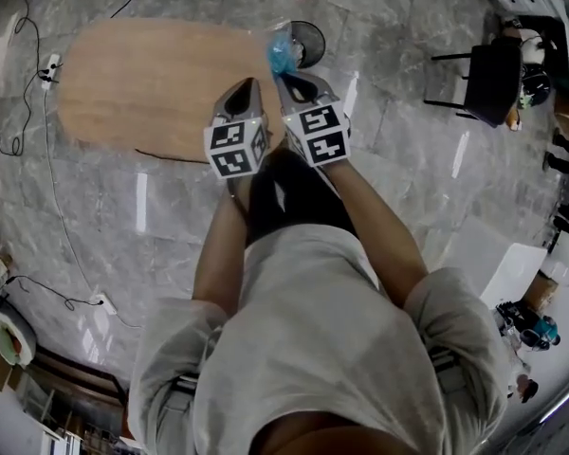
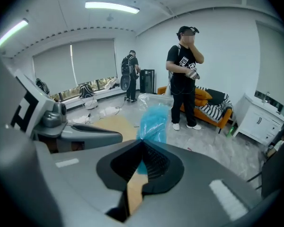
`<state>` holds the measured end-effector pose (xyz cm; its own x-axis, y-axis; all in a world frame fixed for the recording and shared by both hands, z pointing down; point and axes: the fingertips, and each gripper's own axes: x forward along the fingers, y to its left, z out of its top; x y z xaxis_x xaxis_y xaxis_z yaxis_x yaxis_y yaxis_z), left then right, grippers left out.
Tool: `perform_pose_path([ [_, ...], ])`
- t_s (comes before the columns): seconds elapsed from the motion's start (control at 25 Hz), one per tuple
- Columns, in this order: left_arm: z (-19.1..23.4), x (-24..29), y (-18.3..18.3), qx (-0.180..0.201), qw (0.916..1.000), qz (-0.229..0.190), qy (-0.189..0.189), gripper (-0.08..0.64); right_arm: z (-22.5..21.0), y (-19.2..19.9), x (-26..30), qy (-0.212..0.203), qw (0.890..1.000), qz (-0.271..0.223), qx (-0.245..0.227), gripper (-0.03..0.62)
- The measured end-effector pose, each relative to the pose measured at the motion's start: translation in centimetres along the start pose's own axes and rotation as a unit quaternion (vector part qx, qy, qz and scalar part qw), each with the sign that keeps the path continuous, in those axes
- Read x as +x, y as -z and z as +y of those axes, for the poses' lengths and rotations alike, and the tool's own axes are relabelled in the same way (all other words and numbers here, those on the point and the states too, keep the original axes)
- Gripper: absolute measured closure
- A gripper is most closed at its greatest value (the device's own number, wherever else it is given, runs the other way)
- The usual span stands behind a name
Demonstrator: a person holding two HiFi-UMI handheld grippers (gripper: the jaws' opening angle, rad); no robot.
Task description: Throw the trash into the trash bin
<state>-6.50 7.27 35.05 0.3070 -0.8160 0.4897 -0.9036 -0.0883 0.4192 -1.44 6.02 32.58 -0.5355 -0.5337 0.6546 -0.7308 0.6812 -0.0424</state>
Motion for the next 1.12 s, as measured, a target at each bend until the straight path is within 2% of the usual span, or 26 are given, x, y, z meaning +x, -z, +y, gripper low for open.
perform_pose_path([
  [0.28, -8.1, 3.5, 0.6, 0.029, 0.9989, 0.02, 0.032, 0.541, -7.6, 1.9, -5.4, 0.039, 0.999, -0.013, 0.028, 0.58],
  [0.44, -12.9, 7.0, 1.2, 0.039, 0.9986, 0.016, 0.032, 0.541, -13.1, 3.6, -7.5, 0.041, 0.999, -0.017, 0.017, 0.58],
  [0.64, -18.1, 11.0, 3.9, 0.042, 0.9986, 0.032, -0.001, 0.541, -19.3, 6.9, -9.0, -0.011, 1.0, -0.014, 0.016, 0.58],
  [0.76, -20.2, 12.5, 5.7, 0.031, 0.9985, 0.036, -0.026, 0.541, -22.0, 8.1, -10.0, -0.039, 0.999, -0.01, -0.007, 0.58],
  [0.88, -21.8, 13.6, 6.3, 0.005, 0.9981, 0.03, -0.053, 0.541, -24.5, 9.6, -10.7, -0.058, 0.998, -0.002, -0.009, 0.58],
  [1.0, -22.9, 14.6, 6.5, 0.006, 0.9974, 0.029, -0.066, 0.541, -26.5, 11.1, -10.6, -0.074, 0.997, 0.007, -0.009, 0.58],
  [1.12, -22.2, 15.5, 7.0, 0.006, 0.9964, 0.03, -0.078, 0.541, -27.2, 12.2, -9.4, -0.085, 0.996, 0.012, -0.006, 0.58],
])
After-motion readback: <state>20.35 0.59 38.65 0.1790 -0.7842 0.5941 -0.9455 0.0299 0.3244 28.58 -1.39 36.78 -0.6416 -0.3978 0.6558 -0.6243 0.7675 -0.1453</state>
